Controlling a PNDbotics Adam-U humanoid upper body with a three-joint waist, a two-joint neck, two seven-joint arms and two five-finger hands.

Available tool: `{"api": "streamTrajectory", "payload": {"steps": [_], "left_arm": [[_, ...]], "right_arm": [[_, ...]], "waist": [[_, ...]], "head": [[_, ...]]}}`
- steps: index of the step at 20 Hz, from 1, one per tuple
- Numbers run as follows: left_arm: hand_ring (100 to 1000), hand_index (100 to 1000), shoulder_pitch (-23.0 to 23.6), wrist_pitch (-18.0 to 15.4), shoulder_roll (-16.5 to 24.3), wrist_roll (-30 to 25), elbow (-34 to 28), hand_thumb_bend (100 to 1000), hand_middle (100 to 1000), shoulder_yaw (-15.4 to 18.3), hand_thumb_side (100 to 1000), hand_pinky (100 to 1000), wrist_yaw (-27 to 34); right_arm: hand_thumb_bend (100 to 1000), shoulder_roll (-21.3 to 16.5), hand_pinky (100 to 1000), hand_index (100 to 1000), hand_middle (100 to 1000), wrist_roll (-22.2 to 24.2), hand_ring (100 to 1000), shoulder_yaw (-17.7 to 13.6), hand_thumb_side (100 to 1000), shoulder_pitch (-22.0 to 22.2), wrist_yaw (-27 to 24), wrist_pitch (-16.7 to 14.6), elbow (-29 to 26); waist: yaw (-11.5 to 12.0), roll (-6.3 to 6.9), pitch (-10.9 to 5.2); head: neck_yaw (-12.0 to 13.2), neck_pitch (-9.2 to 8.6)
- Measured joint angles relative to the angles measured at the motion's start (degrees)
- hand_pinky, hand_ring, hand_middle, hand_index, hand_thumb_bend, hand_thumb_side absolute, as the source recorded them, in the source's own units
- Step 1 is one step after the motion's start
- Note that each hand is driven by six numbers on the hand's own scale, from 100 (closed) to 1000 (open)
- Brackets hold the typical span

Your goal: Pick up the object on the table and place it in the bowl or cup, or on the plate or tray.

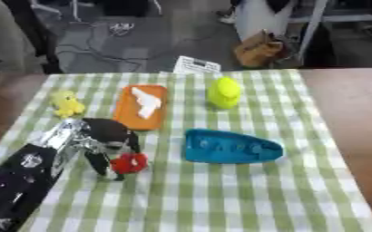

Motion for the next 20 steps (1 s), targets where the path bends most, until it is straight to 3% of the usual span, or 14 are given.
{"api": "streamTrajectory", "payload": {"steps": [3, 4, 8, 12, 19, 20], "left_arm": [[506, 478, 0.0, -0.6, 0.0, 0.6, 0.5, 208, 388, 0.6, 303, 627, -0.1], [440, 414, 0.0, -0.9, 0.0, 0.9, 0.8, 157, 311, 0.8, 290, 601, -0.1], [355, 338, 0.1, -1.8, 0.0, 1.8, 1.9, 100, 211, 1.4, 281, 566, 0.1], [346, 333, 0.1, -1.7, 0.2, 1.7, 2.4, 100, 200, 2.5, 274, 561, 2.9], [372, 363, -3.7, -2.5, 1.8, 2.5, 0.6, 100, 225, 8.5, 252, 569, 7.1], [404, 393, -4.7, -2.9, 1.8, 2.9, 0.6, 181, 256, 9.4, 239, 576, 7.0]], "right_arm": [[100, 0.0, 491, 697, 735, 0.0, 597, 0.0, 706, 0.0, 0.0, 0.0, 0.0], [100, 0.0, 491, 697, 735, 0.0, 597, 0.0, 706, 0.0, 0.0, 0.0, 0.0], [100, 0.0, 491, 697, 735, 0.0, 597, 0.0, 706, 0.0, 0.0, 0.0, 0.0], [100, 0.0, 491, 697, 735, 0.0, 597, 0.0, 705, 0.0, 0.0, 0.0, 0.0], [100, 0.0, 491, 697, 734, 0.0, 597, 0.0, 705, 0.1, 0.0, 0.0, 0.0], [100, 0.0, 491, 697, 735, 0.0, 597, 0.0, 705, 0.1, 0.0, 0.0, 0.0]], "waist": [[0.0, 0.00, 0.00], [0.1, 0.00, 0.00], [0.1, 0.00, 0.00], [0.2, 0.00, 0.00], [0.7, 0.00, -0.34], [0.7, -0.02, -0.34]], "head": [[0.0, -0.03], [0.0, -0.03], [0.0, -0.10], [-0.2, -0.30], [-0.5, -0.47], [-0.5, -0.47]]}}
